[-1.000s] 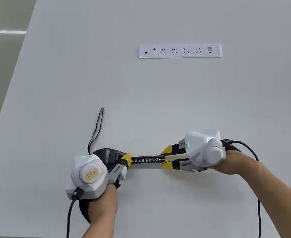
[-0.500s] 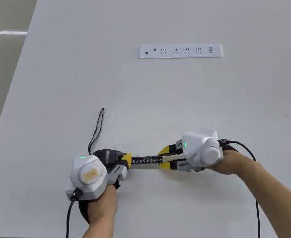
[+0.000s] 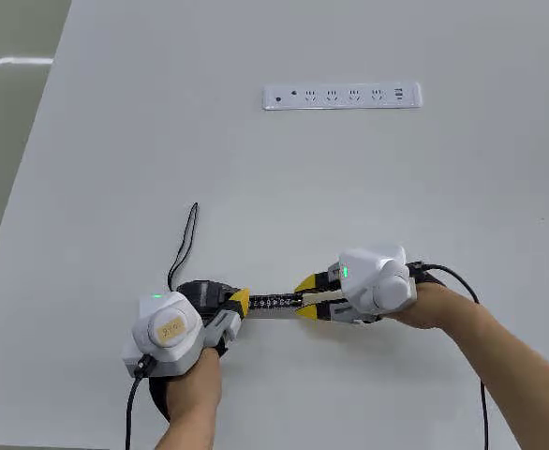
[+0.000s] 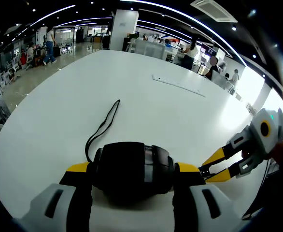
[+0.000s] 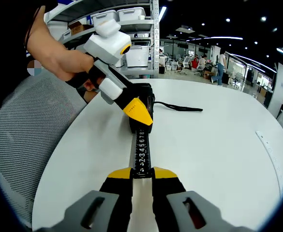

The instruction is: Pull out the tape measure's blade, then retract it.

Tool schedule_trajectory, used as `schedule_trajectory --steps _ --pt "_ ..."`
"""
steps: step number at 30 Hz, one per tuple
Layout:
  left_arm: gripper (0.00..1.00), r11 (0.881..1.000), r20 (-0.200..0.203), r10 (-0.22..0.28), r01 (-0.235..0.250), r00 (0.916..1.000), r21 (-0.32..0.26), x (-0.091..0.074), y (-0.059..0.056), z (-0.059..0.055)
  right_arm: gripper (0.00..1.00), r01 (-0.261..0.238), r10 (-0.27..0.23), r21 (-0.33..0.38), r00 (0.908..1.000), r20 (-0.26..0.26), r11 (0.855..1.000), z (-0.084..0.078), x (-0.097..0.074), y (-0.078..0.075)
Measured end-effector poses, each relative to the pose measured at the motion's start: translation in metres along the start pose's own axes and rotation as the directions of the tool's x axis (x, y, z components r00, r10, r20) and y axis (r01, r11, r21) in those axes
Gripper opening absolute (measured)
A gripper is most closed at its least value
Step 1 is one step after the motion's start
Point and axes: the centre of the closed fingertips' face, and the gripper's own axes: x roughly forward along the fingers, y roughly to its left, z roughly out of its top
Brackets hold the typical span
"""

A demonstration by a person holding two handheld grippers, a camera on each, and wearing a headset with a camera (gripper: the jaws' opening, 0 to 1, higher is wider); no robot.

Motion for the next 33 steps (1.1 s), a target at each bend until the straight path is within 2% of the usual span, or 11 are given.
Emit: schedule_trajectory --steps 33 --pt "0.65 1.0 -0.003 -0.012 0.012 0.9999 0.002 0.0 0.001 0.001 0.13 -0.012 0.012 0.0 0.9999 0.005 1.0 0.011 0.016 0.001"
